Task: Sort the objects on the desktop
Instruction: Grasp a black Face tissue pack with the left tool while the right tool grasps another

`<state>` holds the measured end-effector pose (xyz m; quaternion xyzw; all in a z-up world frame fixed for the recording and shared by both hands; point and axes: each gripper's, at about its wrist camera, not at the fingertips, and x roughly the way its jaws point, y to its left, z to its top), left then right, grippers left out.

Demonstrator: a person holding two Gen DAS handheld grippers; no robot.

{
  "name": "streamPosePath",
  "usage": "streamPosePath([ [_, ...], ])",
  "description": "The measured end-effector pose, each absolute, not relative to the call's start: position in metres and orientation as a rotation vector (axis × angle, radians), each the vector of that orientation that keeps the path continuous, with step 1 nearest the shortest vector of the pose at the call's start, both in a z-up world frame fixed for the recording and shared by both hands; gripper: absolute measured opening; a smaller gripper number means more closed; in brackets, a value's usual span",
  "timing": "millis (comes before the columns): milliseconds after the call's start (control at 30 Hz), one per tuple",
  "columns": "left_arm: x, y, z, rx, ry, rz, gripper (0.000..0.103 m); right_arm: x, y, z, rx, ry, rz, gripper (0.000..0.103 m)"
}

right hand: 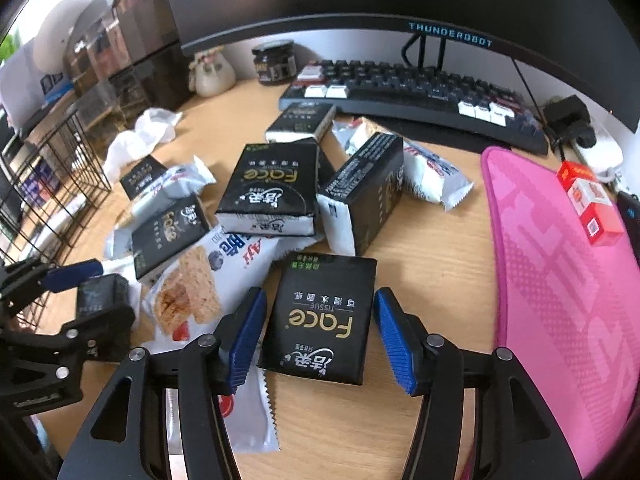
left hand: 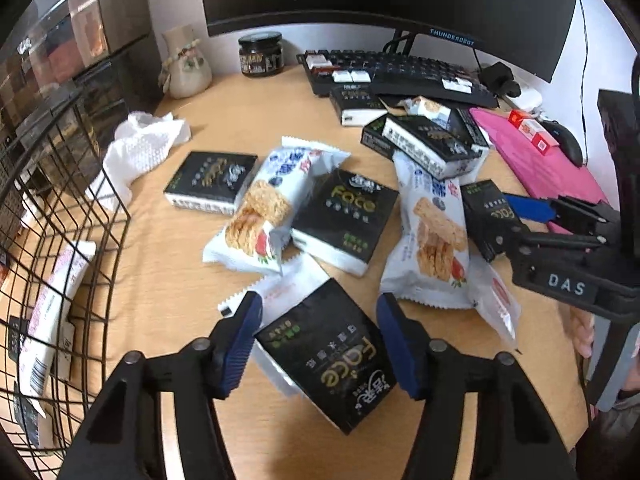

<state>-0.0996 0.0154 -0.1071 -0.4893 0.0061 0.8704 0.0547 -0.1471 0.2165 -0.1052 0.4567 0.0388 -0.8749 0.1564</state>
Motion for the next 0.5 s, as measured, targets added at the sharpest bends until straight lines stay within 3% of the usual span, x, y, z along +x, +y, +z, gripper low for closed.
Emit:
streamPosePath([
  [400,-0.088,0.015,-0.113,-1.557,0.006,2.647,0.072,-0.146,0.217,-0.105,1.307,0.136,-2.514,0.056],
  [500,-0.085,0.012,-0.115,-1.563,0.03,2.655,0.066,-0.146,0.216,-0.105,1.309,0.135,-2.514,0.056],
])
